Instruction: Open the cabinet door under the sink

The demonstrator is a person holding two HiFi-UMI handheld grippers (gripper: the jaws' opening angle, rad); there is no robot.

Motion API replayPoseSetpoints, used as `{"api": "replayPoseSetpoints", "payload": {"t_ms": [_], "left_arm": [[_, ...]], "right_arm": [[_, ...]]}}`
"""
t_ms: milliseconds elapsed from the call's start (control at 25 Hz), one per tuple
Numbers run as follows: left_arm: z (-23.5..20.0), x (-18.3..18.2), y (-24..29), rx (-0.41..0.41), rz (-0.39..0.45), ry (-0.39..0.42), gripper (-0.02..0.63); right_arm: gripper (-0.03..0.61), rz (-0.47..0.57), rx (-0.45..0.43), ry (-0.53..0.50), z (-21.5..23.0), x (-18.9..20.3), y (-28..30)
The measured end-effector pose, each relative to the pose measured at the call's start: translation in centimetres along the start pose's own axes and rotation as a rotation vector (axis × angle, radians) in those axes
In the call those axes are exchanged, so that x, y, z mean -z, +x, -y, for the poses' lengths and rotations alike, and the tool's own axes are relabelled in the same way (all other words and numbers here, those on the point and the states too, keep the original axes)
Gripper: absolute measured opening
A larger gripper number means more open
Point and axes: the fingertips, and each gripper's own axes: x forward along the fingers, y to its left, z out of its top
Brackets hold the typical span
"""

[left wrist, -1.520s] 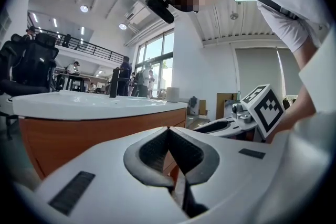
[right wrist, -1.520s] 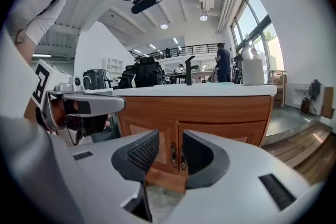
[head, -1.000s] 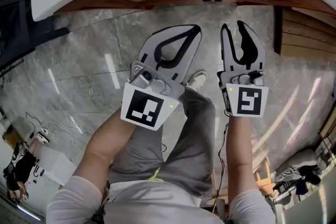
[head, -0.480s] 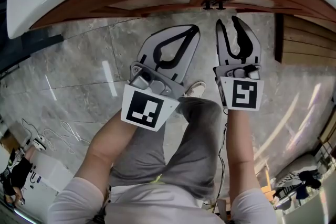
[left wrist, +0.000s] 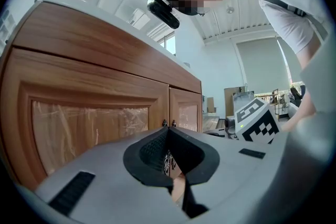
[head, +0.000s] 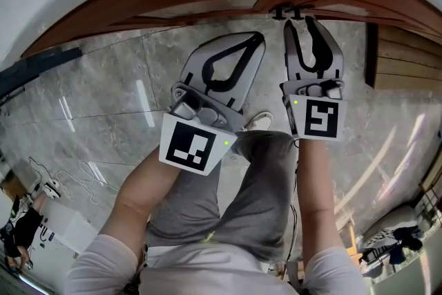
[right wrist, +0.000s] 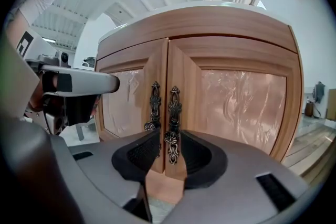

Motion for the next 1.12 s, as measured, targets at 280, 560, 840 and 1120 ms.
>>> {"api": "replayPoseSetpoints", "payload": {"t_ms": [280,560,840,1120], "left_arm": [[-0.1,0.4,0.4,0.01,0.015,-0.009,0.006],[-0.1,0.6,0.5,0.008,0.011,-0.006,0.008],[0.0,0.9,0.4,0.005,-0.001,-0.012,0.006],[0.5,1.4,0.1,0.005,-0.007,-0.018,0.006]], "right_arm": [[0.135,-0.001,0.005,0.009,0.0,0.7,0.8],[0.101,-0.011,0.032,0.012,0.3,0.6,1.0],[0.095,-0.036,-0.006,0.028,0.1,0.6,1.0],[0.094,-0.077,-0.035,0.056,-0.5,1.5,-0.4]]}}
